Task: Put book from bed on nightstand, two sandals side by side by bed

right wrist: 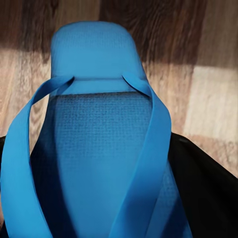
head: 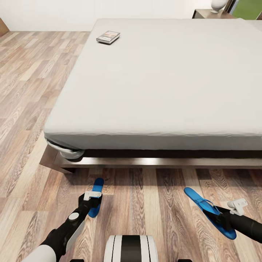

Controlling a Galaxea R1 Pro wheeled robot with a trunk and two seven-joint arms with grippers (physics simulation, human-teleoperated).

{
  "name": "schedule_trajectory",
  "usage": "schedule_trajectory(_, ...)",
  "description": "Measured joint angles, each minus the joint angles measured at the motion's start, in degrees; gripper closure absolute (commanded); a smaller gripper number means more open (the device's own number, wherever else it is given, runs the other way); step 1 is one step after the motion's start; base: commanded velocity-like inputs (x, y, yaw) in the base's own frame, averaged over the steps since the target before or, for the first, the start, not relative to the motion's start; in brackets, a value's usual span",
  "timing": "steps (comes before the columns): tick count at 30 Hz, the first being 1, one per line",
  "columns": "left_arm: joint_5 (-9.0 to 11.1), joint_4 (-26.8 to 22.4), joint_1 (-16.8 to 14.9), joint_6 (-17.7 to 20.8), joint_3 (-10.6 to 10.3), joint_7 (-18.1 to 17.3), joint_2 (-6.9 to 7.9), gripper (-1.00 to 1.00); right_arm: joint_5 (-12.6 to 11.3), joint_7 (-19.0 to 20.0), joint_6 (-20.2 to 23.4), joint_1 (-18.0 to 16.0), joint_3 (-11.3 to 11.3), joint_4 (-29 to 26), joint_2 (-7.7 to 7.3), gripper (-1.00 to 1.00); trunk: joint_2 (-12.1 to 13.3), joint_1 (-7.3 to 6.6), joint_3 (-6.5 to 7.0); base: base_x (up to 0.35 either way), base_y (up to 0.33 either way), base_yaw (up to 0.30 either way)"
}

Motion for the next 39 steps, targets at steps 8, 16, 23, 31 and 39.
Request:
schedule_trajectory(8, 0.0, 0.0, 0.2, 0.1, -0.2, 0.0, -0.32, -1.00, 0.3, -0.2, 0.1, -0.1, 0.1, 0.2, 0.38, 1.00, 0.0, -0.05, 0.44, 0.000, 0.000, 0.000)
schedule_trajectory(16, 0.0, -0.1, 0.2, 0.8, 0.0, -0.1, -0.30, -1.00, 0.3, -0.2, 0.1, -0.1, 0.0, 0.2, 0.47, 1.00, 0.0, -0.05, 0.44, 0.000, 0.000, 0.000)
schedule_trajectory(23, 0.0, -0.1, 0.2, 7.1, 0.4, -0.2, -0.02, -1.00, 0.2, -0.2, 0.1, -0.1, 0.1, 0.2, 0.49, 1.00, 0.1, -0.16, 1.33, 0.000, 0.000, 0.000)
schedule_trajectory(31, -0.1, 0.1, 0.2, 8.1, 0.5, -0.2, 0.07, -1.00, 0.2, -0.2, 0.0, -0.2, 0.1, 0.2, 0.49, 1.00, 0.2, -0.34, 2.88, 0.000, 0.000, 0.000)
schedule_trajectory(39, 0.0, 0.0, 0.2, 8.5, 0.5, -0.1, 0.11, -1.00, 0.3, -0.2, 0.1, -0.2, 0.3, 0.2, 0.49, 1.00, 0.3, -0.54, 4.65, 0.000, 0.000, 0.000)
